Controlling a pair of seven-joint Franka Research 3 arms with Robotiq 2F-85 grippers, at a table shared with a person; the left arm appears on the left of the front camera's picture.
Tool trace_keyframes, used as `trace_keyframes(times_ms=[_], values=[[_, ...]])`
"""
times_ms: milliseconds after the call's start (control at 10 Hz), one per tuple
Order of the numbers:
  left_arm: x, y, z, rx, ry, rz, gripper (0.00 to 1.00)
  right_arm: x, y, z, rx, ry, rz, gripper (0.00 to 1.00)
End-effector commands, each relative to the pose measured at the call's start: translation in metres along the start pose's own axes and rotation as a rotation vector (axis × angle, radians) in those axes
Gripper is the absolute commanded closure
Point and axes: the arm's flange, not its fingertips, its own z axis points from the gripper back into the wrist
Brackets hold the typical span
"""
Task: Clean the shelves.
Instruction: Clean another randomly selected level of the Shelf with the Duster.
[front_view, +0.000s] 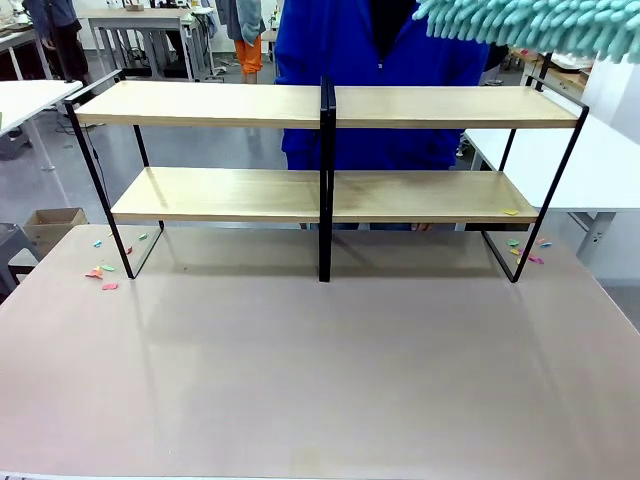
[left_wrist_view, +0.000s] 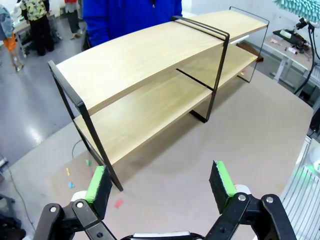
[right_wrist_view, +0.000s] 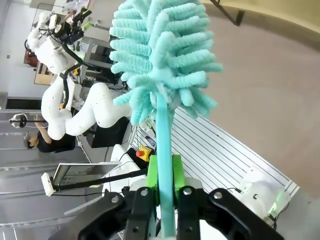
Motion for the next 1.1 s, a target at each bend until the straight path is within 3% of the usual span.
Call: trace_keyframes(times_ms=[0, 1000], values=[[-0.0009, 0.0011, -0.0006, -0.010, -0.009, -0.007, 0.00, -0.0070, 0.0050, 0.0067, 0.022, -0.015, 0.035, 0.88], [-0.0009, 0.0011, -0.0006, -0.010, -0.009, -0.007, 0.00, -0.0070, 0.0050, 0.0067, 0.022, -0.015, 0.035, 0.88]])
